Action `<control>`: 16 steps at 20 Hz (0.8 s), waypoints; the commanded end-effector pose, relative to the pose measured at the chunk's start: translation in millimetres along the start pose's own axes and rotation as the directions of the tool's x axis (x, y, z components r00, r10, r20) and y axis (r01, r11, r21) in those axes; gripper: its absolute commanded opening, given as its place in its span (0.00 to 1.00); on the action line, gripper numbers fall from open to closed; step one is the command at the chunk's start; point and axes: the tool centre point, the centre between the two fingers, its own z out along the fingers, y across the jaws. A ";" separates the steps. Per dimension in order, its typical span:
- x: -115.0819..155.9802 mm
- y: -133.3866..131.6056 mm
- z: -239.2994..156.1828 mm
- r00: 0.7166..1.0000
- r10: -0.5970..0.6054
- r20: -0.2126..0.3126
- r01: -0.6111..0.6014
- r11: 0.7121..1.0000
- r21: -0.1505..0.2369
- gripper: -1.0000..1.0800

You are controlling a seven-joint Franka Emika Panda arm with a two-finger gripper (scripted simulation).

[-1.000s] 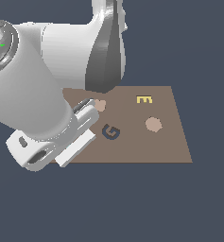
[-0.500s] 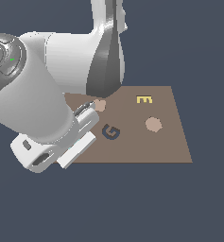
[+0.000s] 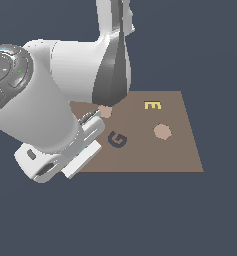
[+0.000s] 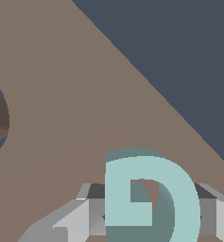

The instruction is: Insert a designated object into the corresponding slot on a board.

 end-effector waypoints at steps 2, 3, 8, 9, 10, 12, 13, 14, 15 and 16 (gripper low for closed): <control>0.2 -0.2 0.3 1.000 0.000 0.000 0.000 1.000 0.000 0.00; 0.2 -0.2 0.3 1.000 0.000 0.000 0.000 1.000 0.000 0.00; 1.5 -2.2 -0.2 1.000 -0.006 0.000 0.006 1.000 0.000 0.00; 2.4 -3.9 -0.4 1.000 -0.010 0.000 0.010 1.000 0.000 0.00; 3.7 -6.0 -0.6 1.000 -0.015 0.000 0.015 1.000 0.000 0.00; 7.1 -11.8 -1.2 1.000 -0.029 0.000 0.029 1.000 0.000 0.00; 9.2 -15.5 -1.5 0.999 -0.037 0.000 0.037 0.999 0.000 0.00; 11.5 -19.7 -1.9 0.999 -0.047 0.000 0.047 0.999 0.000 0.00; 14.0 -24.4 -2.4 0.998 -0.059 0.000 0.059 0.998 0.000 0.00; 16.8 -29.7 -2.8 0.997 -0.071 0.000 0.071 0.997 0.000 0.00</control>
